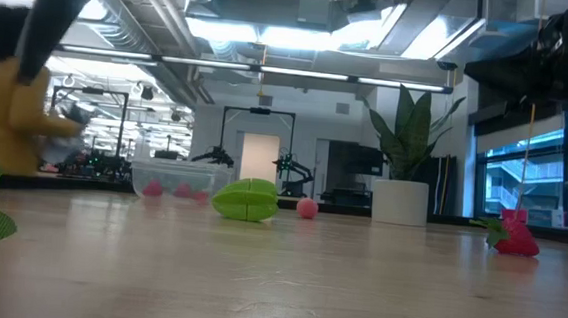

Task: Pick and placing Produce into tupperware
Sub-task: Put the red strawberry into the transparent container

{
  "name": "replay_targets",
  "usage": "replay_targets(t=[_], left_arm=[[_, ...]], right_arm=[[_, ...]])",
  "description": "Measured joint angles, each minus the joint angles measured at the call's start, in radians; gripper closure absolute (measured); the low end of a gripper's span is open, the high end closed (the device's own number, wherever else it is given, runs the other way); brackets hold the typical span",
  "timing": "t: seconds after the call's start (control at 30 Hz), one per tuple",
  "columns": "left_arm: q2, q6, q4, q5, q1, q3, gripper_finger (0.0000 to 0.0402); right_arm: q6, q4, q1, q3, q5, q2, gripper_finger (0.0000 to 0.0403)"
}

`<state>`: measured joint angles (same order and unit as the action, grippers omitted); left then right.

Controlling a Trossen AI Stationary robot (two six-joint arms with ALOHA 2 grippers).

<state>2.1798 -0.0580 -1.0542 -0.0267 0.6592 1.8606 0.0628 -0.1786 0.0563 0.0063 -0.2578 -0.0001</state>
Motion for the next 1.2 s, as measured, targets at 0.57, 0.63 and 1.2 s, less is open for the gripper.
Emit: replay_targets(t=[0.57,0.63,1.2], left_arm=[[0.065,-0.031,0.048,0.012,-0.011,0.000,0.0131],[0.065,-0.030,0.061,0.013,-0.014,0.000,0.0131],[0.093,-0.014,0.058,-0.013,-0.026,-0.001,0.0131]], right_arm=[[0.007,0.047,0.000,0.000,0.000,0.000,0.0381],[0.006,0.047,0.000,0.000,0.000,0.000,0.0381],[0.007,0.040,0.000,0.000,0.000,0.000,0.0381]])
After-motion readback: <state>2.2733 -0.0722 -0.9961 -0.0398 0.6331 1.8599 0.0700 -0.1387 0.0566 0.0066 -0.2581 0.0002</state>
